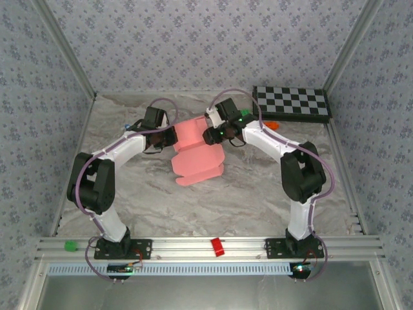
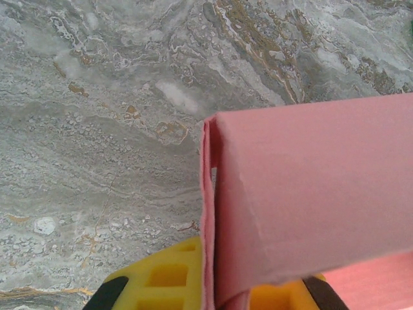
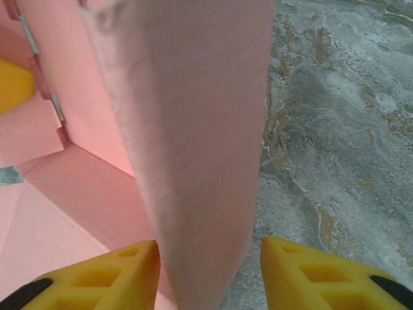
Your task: Fold the paper box
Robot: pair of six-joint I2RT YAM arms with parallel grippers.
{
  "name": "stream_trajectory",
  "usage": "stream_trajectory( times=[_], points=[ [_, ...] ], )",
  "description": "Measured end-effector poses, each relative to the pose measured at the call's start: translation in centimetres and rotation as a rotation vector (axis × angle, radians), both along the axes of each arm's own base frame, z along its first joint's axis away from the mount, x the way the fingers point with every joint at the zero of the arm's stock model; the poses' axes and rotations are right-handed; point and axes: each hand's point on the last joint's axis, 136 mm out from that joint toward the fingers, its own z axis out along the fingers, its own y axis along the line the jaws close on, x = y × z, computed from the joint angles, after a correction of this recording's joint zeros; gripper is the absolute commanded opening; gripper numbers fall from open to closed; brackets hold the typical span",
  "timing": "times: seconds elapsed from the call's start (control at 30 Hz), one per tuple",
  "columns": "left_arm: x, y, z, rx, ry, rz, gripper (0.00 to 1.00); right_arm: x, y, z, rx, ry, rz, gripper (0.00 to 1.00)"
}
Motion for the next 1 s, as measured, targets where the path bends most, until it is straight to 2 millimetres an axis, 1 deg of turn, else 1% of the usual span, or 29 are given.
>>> stream_trajectory(
  times=[0.17, 0.27, 0.67, 0.83, 1.0],
  points=[
    [0.0, 0.0, 0.0, 0.000, 0.000, 0.000, 0.00, 0.7, -0.1, -0.3, -0.023, -0.013, -0.022, 0.44],
    [0.0, 0.0, 0.0, 0.000, 0.000, 0.000, 0.00, 1.1, -0.2, -0.3, -0.048, -0.031, -0.040, 0.42],
    [0.1, -0.1, 0.1, -0.004, -0.003, -0.001, 0.00, 2.3, -0.3, 0.1, -0.167, -0.130, -0.133, 0.34],
    [0.0, -0.1, 0.1, -0.005, -0.003, -0.002, 0.00, 2.7, -0.7, -0.5, -0.226, -0.148, -0.169, 0.29],
    [0.0, -0.2, 0.1, -0.007, -0.002, -0.005, 0.00, 2.9, -1.0, -1.1, -0.279, -0.159, -0.189, 0.27]
  ],
)
